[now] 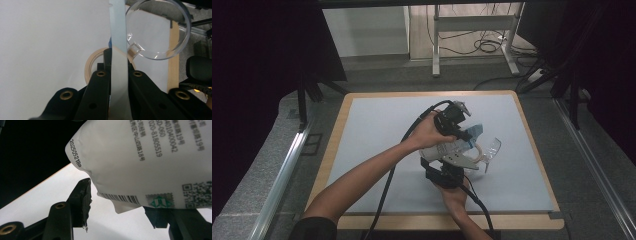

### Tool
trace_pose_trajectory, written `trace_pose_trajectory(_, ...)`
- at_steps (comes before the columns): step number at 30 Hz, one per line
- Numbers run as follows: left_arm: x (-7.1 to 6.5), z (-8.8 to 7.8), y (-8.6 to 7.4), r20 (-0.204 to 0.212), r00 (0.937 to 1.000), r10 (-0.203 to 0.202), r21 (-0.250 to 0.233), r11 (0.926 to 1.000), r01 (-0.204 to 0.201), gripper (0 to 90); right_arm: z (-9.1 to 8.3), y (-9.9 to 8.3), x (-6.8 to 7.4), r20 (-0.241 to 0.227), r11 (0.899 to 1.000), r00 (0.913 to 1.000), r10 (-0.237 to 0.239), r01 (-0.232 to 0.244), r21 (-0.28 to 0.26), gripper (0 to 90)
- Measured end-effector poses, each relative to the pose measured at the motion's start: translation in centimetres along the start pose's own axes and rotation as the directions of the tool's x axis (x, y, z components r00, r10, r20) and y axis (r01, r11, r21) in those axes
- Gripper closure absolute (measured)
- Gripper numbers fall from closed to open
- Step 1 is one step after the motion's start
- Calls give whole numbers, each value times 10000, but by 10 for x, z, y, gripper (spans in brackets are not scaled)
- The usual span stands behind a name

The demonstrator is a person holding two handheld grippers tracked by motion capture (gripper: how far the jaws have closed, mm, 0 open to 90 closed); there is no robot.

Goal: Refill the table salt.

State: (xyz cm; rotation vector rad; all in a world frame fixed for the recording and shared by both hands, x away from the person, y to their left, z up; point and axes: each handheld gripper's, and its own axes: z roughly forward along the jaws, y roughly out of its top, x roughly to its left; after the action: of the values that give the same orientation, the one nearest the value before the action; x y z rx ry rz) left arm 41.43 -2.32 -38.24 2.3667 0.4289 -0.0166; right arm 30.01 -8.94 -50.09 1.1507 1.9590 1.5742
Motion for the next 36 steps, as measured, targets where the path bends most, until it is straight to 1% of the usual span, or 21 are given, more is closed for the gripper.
trace_pose_trajectory(5,2,1,0,-24,10000,-47,74,10000,47,900,2,1,0,8,10000,10000,-61,61,18,441)
trace_pose_trajectory(6,1,2,0,-84,9999,-55,87,9999,55,900,3,1,0,28,10000,10000,-38,38,5,441)
trace_pose_trajectory(12,1,2,0,-33,10000,-3,95,10000,3,900,3,1,0,21,9999,9999,-119,119,9,441)
trace_pose_trajectory(13,1,2,-1,-30,10000,-63,107,9999,63,900,4,0,0,11,9999,9999,-112,112,12,441)
trace_pose_trajectory(20,2,3,0,-52,10000,-65,198,9998,66,900,4,0,0,9,9999,9999,-121,121,19,441)
trace_pose_trajectory(21,3,3,1,-48,10000,29,264,9996,-27,900,4,0,0,17,9999,9999,-99,99,23,442)
trace_pose_trajectory(25,3,3,1,-61,10000,15,276,9996,-13,900,4,0,-1,40,9999,9999,-126,126,-4,451)
trace_pose_trajectory(29,2,3,0,-43,9999,-119,204,9997,120,900,4,0,-1,39,9999,9999,-132,132,-4,451)
trace_pose_trajectory(32,2,3,0,-56,9999,-112,229,9997,113,900,4,0,0,37,9999,9999,-135,135,3,451)
trace_pose_trajectory(33,2,2,1,-79,10000,-36,295,9996,38,900,4,0,0,33,9999,9999,-142,142,1,451)
trace_pose_trajectory(36,2,2,1,-77,9999,-71,276,9996,74,900,4,0,0,21,9999,9999,-122,122,-2,451)
